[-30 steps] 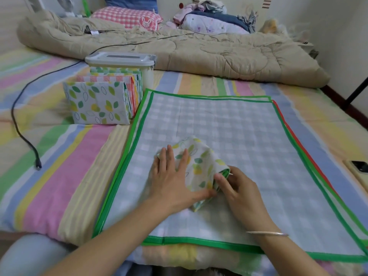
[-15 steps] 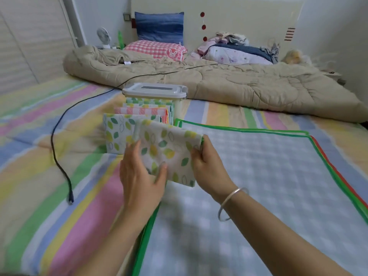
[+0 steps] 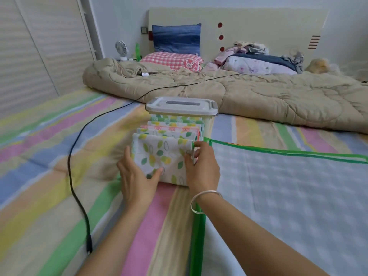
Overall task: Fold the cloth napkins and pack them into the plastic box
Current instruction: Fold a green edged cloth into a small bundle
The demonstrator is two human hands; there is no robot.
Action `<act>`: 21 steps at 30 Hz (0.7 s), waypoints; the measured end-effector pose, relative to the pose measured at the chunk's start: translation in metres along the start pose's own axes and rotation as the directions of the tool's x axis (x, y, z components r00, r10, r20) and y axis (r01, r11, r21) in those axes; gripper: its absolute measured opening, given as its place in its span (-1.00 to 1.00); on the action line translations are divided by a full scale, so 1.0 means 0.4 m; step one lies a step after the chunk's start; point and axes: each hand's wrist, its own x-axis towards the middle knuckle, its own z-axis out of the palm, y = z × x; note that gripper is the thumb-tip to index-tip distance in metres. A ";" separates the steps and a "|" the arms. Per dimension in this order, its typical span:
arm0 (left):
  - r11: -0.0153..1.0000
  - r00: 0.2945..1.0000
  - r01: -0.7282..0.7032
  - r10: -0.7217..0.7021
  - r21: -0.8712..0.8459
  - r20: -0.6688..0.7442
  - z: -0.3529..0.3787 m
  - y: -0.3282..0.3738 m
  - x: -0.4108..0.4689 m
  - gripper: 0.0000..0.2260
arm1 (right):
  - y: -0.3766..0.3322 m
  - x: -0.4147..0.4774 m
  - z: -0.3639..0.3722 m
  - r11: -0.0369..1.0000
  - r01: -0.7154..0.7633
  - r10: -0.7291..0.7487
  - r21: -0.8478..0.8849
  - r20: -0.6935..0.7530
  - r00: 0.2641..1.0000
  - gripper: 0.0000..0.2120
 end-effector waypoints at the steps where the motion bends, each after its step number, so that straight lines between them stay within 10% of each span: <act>1: 1.000 1.000 -0.007 0.007 -0.004 0.002 0.008 0.000 0.009 0.01 | 0.002 0.011 0.004 0.998 -0.034 0.035 0.047 -0.006 0.999 -0.70; 21: 0.974 0.974 -0.220 0.222 0.047 -0.043 -0.142 0.041 -0.154 -0.24 | 0.001 -0.150 -0.141 0.978 0.201 -0.189 -0.061 0.161 0.969 -0.38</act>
